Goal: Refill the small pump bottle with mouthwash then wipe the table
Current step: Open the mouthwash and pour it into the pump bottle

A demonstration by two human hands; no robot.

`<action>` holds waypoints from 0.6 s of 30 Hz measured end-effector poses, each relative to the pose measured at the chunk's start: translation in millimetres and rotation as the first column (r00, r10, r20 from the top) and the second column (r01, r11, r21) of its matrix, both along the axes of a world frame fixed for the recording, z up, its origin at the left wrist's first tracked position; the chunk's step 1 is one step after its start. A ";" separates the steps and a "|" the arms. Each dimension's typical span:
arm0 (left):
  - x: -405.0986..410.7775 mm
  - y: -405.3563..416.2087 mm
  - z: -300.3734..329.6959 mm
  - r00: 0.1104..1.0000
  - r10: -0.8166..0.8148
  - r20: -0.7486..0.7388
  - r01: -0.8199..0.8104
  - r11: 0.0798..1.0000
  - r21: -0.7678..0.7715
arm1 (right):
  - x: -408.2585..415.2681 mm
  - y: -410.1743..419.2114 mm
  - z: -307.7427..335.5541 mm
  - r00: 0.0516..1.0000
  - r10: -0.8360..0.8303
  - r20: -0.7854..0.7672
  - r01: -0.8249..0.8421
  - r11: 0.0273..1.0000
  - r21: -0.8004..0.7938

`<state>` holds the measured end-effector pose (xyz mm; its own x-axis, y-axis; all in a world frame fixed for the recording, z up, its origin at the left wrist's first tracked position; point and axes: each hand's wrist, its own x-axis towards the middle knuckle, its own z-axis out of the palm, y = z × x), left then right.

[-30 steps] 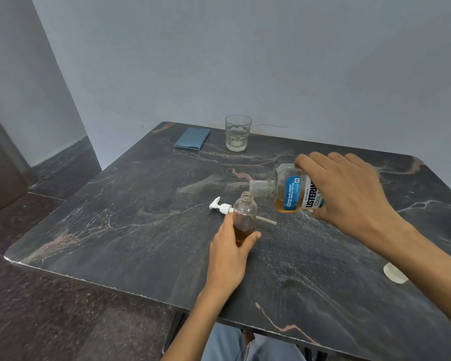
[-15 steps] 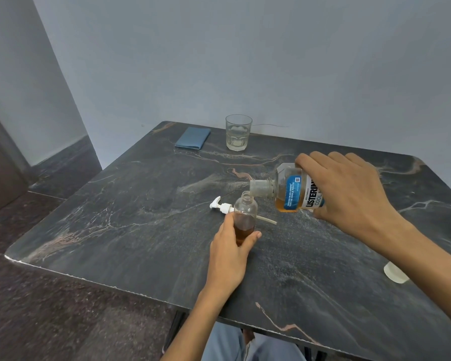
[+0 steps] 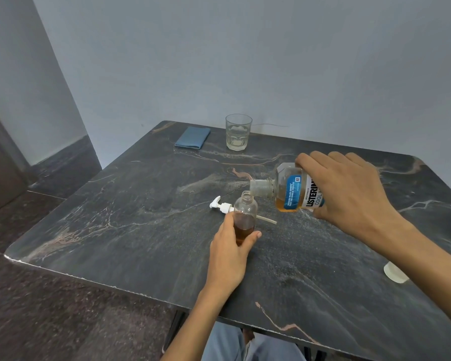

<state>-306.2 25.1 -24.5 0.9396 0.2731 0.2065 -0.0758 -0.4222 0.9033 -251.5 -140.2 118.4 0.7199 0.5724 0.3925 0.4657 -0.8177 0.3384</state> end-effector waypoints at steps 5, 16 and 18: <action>-0.5 0.4 -0.1 1.000 -0.003 -0.003 0.003 1.000 0.000 | -0.3 0.1 0.8 1.000 -0.006 0.001 0.006 1.000 -0.025; 0.4 -0.2 -0.9 1.000 0.009 -0.004 -0.009 1.000 -0.003 | -0.2 -0.3 1.0 1.000 -0.010 -0.004 0.009 0.999 -0.038; 0.4 -0.4 -0.8 1.000 0.006 -0.004 -0.006 1.000 -0.004 | -0.6 -0.2 1.3 1.000 -0.013 -0.004 0.013 0.999 -0.042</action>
